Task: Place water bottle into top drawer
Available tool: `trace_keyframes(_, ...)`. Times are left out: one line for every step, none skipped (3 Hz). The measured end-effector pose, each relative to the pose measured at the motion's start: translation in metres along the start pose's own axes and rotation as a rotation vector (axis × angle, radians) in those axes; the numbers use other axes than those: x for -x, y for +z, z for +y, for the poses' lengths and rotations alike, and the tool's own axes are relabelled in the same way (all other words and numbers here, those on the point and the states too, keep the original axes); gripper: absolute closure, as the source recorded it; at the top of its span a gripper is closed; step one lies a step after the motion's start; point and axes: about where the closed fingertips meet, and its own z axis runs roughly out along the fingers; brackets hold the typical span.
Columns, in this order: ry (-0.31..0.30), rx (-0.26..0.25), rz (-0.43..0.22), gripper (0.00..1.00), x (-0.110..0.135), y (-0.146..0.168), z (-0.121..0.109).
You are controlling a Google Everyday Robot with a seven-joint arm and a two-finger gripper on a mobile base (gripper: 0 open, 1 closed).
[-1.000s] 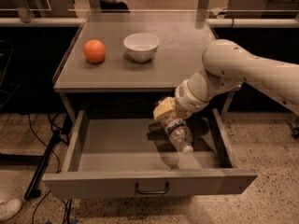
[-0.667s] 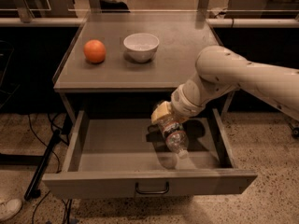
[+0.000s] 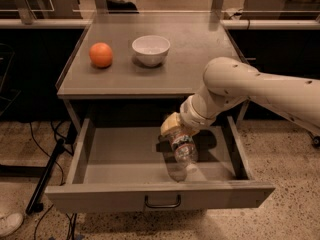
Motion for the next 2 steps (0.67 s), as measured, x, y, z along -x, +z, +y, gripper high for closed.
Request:
trace_keyframes(0.023,-0.003,-0.003,1.00,0.004,0.004,-0.004)
trace_keyframes(0.073,-0.020,-0.010,1.00,0.019,0.013,-0.018)
